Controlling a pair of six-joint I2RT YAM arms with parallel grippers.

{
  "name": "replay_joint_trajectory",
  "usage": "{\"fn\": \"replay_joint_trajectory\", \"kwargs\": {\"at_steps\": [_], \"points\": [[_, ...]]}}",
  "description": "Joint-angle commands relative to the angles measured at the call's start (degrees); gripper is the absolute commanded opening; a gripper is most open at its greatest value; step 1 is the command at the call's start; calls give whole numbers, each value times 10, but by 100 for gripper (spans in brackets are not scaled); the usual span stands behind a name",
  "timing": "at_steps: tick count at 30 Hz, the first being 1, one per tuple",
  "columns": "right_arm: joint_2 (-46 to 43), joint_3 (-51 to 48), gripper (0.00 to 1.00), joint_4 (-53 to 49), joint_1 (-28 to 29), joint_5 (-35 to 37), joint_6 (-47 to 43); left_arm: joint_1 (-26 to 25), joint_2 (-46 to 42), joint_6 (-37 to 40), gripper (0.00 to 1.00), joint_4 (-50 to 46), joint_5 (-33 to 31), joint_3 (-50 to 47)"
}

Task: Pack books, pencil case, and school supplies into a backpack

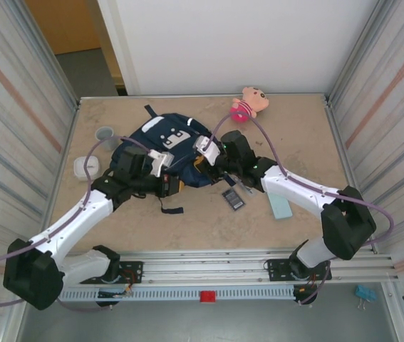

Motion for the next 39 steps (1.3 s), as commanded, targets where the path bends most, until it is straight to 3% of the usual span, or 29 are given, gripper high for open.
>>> {"fn": "replay_joint_trajectory", "kwargs": {"at_steps": [1,3,7,13,20,24,27,29,30,32,33,36,39], "points": [[-20,12,0,18,-18,-144,-34,-16,-46,96,38,-5,-7,43],[-25,30,0,-41,-30,-182,-84,-15,-80,162,56,-33,-53,43],[-32,57,0,-123,-63,-261,-176,-10,-137,302,71,-64,-118,30],[-33,101,0,-234,-95,-302,-295,1,-151,491,75,-70,-196,-16],[-40,104,0,-267,-103,-323,-332,33,-56,539,77,14,-150,-46],[-43,102,0,-271,-108,-325,-327,33,-40,545,61,96,-115,-80],[-44,102,0,-270,-116,-325,-312,31,-58,567,38,157,-86,-119],[-44,103,0,-267,-119,-300,-278,31,-81,565,6,190,-74,-144],[-44,104,2,-266,-120,-286,-259,30,-92,570,0,201,-69,-153],[-45,110,18,-271,-121,-243,-184,29,-117,585,0,236,-60,-180],[-44,116,31,-288,-120,-226,-144,24,-126,587,0,258,-65,-195],[-46,144,53,-353,-100,-176,-24,7,-149,599,0,291,-94,-220],[-47,167,64,-396,-41,-89,71,-10,-159,617,0,298,-124,-227]]}}
